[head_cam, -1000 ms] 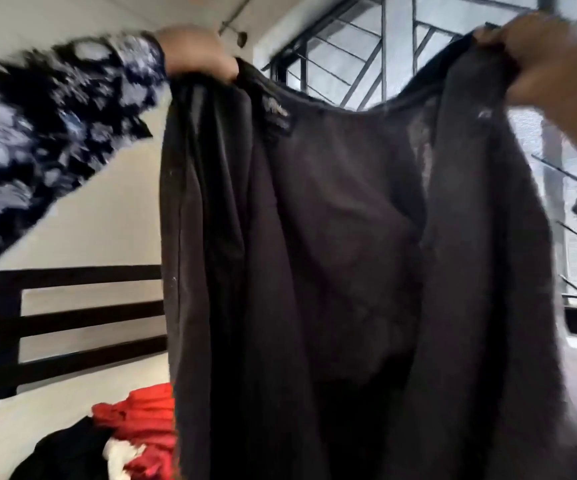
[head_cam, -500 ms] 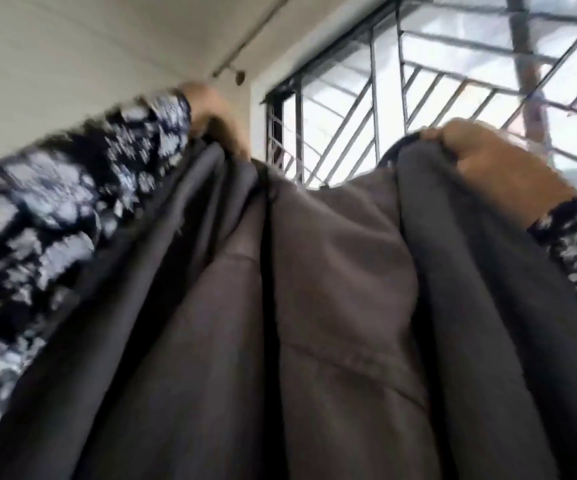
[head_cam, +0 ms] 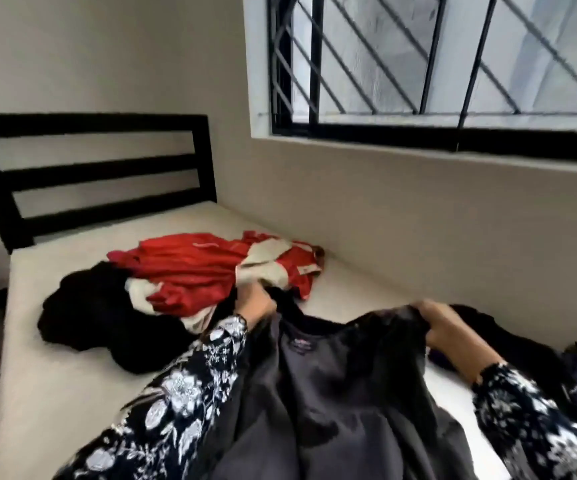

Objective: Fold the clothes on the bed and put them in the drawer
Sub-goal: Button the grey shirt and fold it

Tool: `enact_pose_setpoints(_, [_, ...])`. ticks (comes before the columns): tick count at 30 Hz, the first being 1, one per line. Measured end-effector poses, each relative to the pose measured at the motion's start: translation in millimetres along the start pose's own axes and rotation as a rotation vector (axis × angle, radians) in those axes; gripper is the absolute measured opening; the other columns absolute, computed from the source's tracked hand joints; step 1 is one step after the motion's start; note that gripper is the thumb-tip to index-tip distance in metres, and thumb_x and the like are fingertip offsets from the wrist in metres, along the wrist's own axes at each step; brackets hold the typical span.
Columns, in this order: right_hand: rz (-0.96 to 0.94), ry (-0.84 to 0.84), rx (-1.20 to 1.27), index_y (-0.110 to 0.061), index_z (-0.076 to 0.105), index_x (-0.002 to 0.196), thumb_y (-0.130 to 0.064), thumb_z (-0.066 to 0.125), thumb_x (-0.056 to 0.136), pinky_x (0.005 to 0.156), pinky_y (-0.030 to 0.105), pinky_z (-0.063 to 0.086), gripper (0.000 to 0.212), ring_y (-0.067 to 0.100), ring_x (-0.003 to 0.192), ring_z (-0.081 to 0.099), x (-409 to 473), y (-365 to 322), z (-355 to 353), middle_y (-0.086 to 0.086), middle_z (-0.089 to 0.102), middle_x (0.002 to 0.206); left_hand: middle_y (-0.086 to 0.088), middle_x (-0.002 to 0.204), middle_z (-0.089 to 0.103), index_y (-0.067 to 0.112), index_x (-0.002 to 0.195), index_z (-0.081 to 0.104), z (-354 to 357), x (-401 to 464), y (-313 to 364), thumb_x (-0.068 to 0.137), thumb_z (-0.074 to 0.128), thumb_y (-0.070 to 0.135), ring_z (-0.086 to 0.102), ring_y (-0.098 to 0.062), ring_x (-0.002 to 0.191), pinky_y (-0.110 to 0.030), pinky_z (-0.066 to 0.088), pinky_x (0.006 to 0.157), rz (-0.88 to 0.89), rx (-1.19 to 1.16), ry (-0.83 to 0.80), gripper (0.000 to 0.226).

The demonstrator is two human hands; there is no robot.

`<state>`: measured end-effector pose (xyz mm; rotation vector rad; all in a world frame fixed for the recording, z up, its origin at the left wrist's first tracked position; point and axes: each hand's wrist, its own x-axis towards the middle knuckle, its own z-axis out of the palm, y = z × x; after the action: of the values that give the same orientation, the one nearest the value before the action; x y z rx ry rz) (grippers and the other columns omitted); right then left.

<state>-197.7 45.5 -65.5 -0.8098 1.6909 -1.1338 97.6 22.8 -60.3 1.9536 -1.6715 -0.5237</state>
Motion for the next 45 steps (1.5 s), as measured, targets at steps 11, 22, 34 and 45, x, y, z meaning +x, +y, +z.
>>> enact_pose_setpoints(11, [-0.624,0.14,-0.658,-0.011,0.063,0.087,-0.022,0.048,0.091,0.07,0.039,0.045,0.02,0.037,0.087,0.063,3.2,72.1,114.1,0.015,0.068,0.088,-0.019,0.134,0.048,0.014,0.15,0.024,140.2,-14.9,4.2,0.091,0.043,0.004,0.047,-0.035,0.124,-0.043,0.036,0.105,0.384,-0.018,-0.137,0.062])
enact_pose_setpoints(22, [-0.676,0.2,-0.262,-0.007,0.057,0.113,-0.013,0.054,0.096,0.066,0.025,0.048,0.018,0.012,0.075,0.065,-9.2,175.0,140.6,0.004,0.07,0.087,-0.007,0.116,0.061,0.003,0.129,0.05,191.5,-64.1,-61.6,0.092,0.054,0.0,0.06,-0.013,0.103,-0.017,0.047,0.09,0.266,-0.51,0.202,0.037])
enact_pose_setpoints(34, [-0.595,0.201,-0.091,-0.015,0.058,0.093,-0.007,0.063,0.089,0.068,0.016,0.048,0.011,0.005,0.072,0.064,-15.3,181.6,137.0,-0.011,0.066,0.078,-0.007,0.12,0.063,0.007,0.114,0.066,202.4,-65.2,-64.7,0.086,0.06,0.029,0.052,-0.027,0.118,-0.042,0.036,0.104,0.259,0.165,0.3,0.036])
enact_pose_setpoints(45, [-0.108,-0.019,0.476,-0.003,0.069,0.093,-0.011,0.067,0.087,0.087,0.037,0.053,0.01,0.024,0.088,0.07,-28.6,161.2,120.3,0.012,0.074,0.089,0.006,0.094,0.064,0.02,0.095,0.062,155.4,-68.6,-38.6,0.088,0.059,0.02,0.058,-0.02,0.09,-0.042,0.05,0.077,0.138,-0.19,0.226,0.007])
